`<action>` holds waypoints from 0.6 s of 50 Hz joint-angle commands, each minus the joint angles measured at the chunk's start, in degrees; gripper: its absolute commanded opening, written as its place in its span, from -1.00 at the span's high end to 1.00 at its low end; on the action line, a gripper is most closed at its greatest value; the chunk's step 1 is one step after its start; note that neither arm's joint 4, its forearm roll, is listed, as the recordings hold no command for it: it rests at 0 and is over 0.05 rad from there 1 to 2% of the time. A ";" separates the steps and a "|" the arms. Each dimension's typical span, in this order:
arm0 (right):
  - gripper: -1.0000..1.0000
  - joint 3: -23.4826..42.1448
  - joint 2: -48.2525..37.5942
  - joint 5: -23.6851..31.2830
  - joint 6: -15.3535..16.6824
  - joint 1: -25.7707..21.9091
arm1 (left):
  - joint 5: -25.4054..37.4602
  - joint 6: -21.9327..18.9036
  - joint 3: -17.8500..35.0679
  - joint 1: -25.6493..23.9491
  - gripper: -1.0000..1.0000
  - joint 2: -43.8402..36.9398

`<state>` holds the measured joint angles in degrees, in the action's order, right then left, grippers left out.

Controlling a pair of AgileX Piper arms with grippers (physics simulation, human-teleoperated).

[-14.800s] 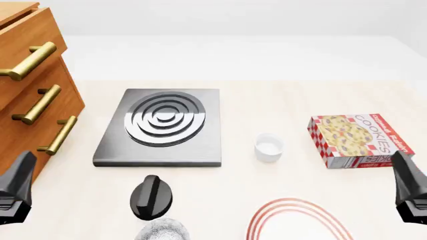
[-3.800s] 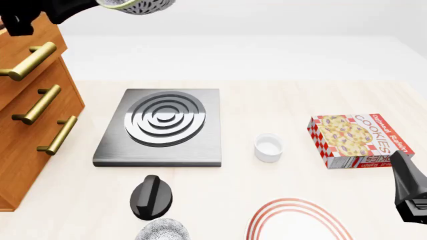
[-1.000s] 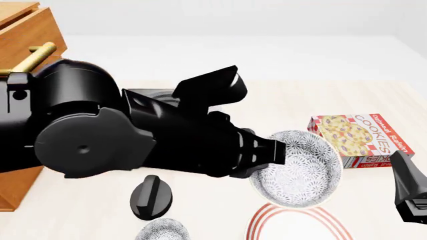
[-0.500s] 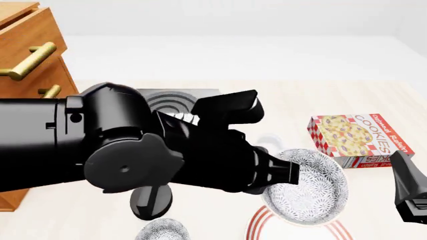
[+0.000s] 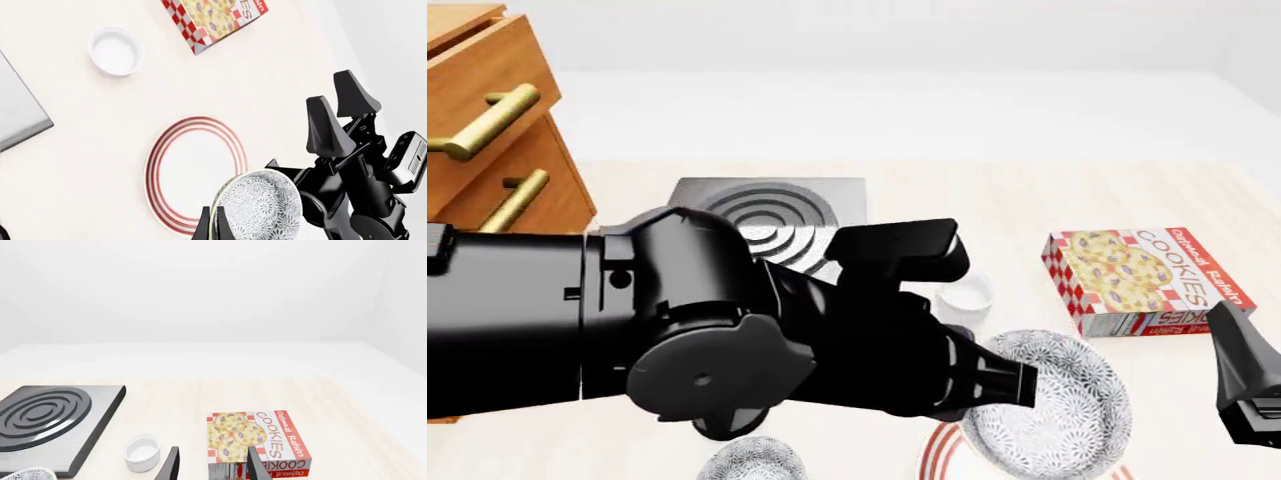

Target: Pick the akita bowl on the wooden cabinet and place it on the plate.

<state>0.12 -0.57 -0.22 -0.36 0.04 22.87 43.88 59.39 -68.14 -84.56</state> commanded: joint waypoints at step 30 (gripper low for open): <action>-1.00 0.00 0.01 0.00 -0.01 0.00 | -5.37 1.06 -1.49 0.22 1.00 -5.44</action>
<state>0.12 -0.57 -0.22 -0.36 0.03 19.19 44.61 58.07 -67.63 -88.69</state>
